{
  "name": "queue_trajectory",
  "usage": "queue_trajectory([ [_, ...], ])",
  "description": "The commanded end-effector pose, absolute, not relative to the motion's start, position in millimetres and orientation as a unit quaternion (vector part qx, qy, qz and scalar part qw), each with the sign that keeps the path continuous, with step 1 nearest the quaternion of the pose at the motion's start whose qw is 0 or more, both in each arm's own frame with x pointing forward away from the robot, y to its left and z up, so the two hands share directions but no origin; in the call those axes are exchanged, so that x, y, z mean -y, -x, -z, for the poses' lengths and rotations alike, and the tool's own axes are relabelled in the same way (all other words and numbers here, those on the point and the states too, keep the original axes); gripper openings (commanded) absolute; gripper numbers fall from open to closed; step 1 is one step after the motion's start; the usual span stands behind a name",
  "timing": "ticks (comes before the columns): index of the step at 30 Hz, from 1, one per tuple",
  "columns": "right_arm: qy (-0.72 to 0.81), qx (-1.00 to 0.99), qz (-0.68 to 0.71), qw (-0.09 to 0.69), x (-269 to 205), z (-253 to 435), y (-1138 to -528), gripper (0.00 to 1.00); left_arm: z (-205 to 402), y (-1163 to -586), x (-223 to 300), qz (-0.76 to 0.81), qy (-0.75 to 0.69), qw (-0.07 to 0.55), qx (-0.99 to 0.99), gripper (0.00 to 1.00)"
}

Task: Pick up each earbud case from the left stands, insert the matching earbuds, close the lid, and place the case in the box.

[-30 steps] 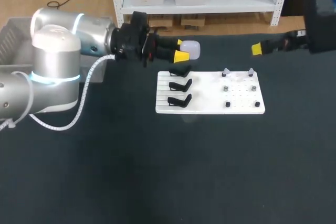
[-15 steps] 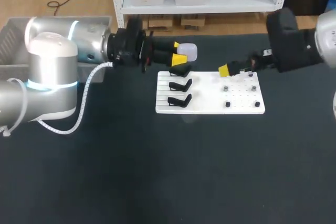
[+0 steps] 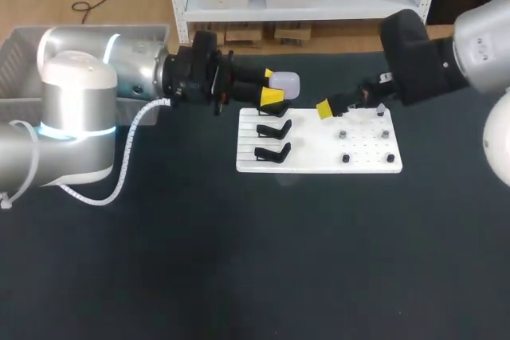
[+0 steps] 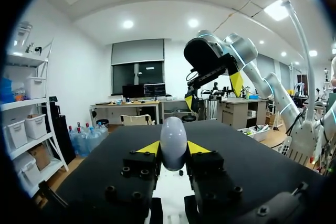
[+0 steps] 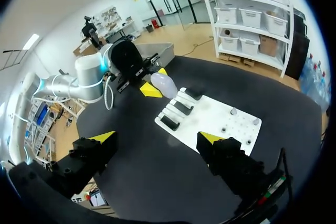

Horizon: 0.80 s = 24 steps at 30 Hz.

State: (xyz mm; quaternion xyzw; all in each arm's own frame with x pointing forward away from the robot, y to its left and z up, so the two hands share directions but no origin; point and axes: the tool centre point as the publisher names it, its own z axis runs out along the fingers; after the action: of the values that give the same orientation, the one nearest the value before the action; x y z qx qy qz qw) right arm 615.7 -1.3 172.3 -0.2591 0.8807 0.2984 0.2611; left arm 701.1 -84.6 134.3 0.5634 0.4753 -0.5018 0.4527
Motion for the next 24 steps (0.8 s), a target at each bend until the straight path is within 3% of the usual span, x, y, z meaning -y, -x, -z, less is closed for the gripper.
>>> queue_trajectory([
  [1, 0.264, -0.887, -0.280, 0.255, -12, -175, -624, 1.00, -134, -703, 85, 0.503, -0.564, 0.451, -0.474, 0.00],
  [24, 0.280, -0.907, -0.226, 0.217, -42, -155, -672, 1.00, -134, -703, 85, 0.503, -0.564, 0.451, -0.474, 0.00],
])
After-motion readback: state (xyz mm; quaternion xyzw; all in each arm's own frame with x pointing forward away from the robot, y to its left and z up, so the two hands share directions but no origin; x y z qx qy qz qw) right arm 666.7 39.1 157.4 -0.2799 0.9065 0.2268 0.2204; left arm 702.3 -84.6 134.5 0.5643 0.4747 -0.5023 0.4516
